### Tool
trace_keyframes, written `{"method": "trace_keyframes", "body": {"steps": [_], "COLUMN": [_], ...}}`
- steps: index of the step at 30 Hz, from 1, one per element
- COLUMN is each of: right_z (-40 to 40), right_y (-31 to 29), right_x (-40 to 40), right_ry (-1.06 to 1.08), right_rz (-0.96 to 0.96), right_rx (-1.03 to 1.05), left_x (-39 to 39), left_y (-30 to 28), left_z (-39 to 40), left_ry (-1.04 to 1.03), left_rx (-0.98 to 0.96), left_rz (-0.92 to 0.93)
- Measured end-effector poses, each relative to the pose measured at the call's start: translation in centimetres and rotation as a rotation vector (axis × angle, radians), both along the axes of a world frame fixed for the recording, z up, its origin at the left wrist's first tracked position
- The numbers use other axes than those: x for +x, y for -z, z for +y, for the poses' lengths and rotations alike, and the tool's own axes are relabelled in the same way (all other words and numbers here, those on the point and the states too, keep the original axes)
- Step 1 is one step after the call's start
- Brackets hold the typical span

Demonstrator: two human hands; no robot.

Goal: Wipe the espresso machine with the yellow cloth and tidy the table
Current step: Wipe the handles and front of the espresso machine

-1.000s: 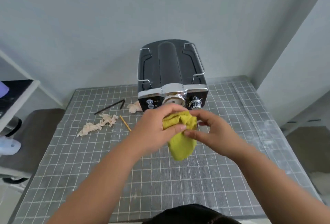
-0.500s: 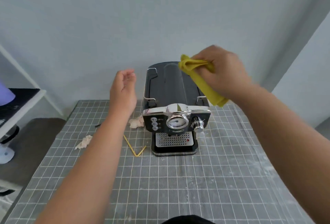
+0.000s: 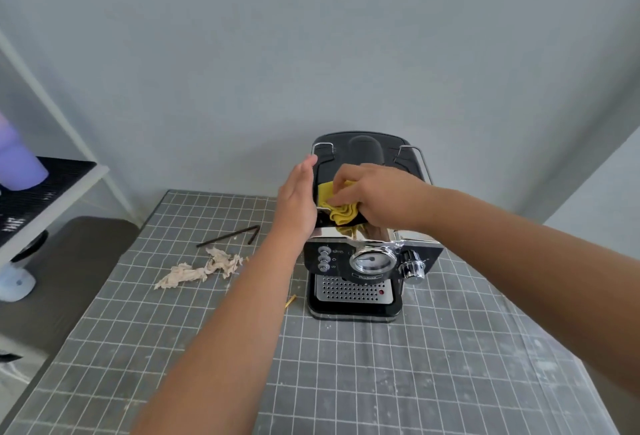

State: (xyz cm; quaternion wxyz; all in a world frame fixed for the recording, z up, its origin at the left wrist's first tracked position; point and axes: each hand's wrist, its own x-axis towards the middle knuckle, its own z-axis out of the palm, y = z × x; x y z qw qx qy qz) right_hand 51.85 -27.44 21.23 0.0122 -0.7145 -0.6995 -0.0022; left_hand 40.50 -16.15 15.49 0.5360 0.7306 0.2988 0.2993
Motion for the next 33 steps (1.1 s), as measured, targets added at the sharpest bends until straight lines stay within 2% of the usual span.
{"method": "trace_keyframes", "body": {"steps": [6, 14, 21, 27, 30, 33], "right_z": [-1.6, 1.7, 5.7, 7.2, 6.6, 5.8], "right_y": [-1.5, -0.3, -0.6, 0.3, 0.1, 0.3], "right_x": [2.4, 2.0, 4.4, 4.0, 5.5, 7.8], "right_ry": [-0.066, -0.092, 0.138, 0.200, 0.234, 0.329], "right_rz": [-0.002, 0.059, -0.027, -0.084, -0.052, 0.008], "right_rx": [-0.025, -0.009, -0.025, -0.028, -0.028, -0.019], "left_x": [0.9, 1.1, 2.5, 4.3, 4.2, 4.1], "left_y": [1.2, 1.4, -1.3, -1.7, -1.7, -1.7], "left_z": [1.1, 0.9, 2.4, 2.1, 1.8, 2.0], "left_ry": [-0.027, -0.086, -0.096, -0.156, -0.203, -0.209], "left_rx": [0.139, 0.162, -0.023, 0.097, 0.199, 0.203], "left_rz": [0.039, 0.064, 0.068, 0.204, 0.283, 0.350]}}
